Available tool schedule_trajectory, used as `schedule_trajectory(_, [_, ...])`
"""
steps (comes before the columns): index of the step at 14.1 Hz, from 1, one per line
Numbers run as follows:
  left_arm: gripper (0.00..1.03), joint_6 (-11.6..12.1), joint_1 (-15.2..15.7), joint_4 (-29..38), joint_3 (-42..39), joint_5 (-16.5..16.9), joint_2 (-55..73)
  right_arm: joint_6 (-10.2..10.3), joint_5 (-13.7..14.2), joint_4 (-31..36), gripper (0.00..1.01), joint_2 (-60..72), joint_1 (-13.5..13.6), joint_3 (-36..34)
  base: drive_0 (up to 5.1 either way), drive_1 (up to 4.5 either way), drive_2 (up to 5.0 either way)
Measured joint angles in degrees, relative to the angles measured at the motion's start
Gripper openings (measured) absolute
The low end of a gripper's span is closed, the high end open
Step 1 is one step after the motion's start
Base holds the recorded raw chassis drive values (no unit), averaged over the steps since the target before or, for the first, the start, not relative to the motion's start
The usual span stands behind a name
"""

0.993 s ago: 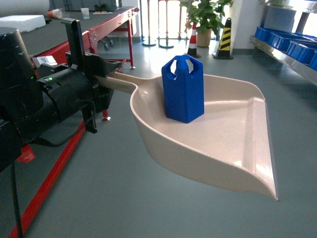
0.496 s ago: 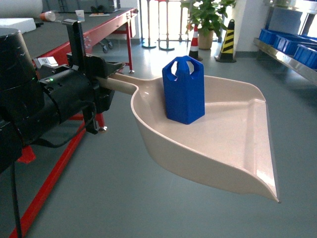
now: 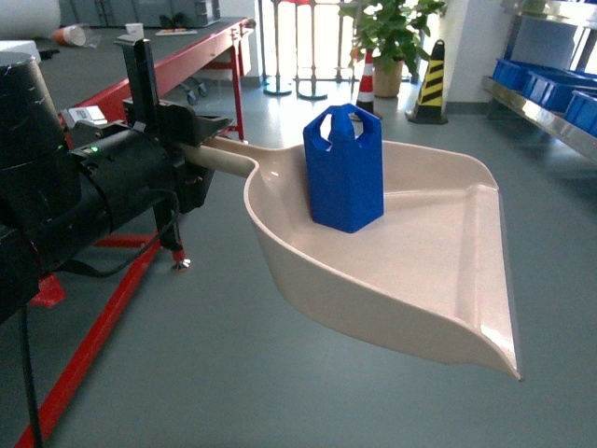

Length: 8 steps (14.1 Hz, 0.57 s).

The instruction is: Place part in tray to right shelf

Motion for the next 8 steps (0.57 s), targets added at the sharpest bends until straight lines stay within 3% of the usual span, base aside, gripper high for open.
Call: schedule_trajectory(8, [0.12, -0.09, 0.02, 0.04, 0.02, -0.02, 0.00, 0.00, 0.00, -0.09, 0.98, 0.00, 0.02, 0.00, 0.0, 4.21, -4.2])
